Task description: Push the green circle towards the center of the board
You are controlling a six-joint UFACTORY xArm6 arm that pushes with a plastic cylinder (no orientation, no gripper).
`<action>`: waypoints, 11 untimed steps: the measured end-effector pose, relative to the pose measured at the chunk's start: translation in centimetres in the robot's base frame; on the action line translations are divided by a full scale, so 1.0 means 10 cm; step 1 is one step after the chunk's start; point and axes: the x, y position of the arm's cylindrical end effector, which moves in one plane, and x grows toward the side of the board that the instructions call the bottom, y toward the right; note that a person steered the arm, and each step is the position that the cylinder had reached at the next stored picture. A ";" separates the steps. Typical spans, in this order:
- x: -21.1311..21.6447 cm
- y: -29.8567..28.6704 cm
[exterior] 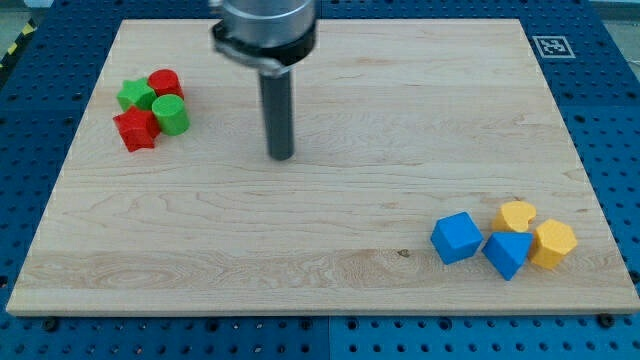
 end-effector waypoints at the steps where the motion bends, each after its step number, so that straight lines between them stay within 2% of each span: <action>1: 0.26 -0.67; 2: 0.32 -1.38; 3: 0.03 -1.99; 4: -0.44 -2.21; 5: -0.45 -2.22; 8: -0.82 -0.65; 9: -0.82 -0.37; 11: -0.77 -0.30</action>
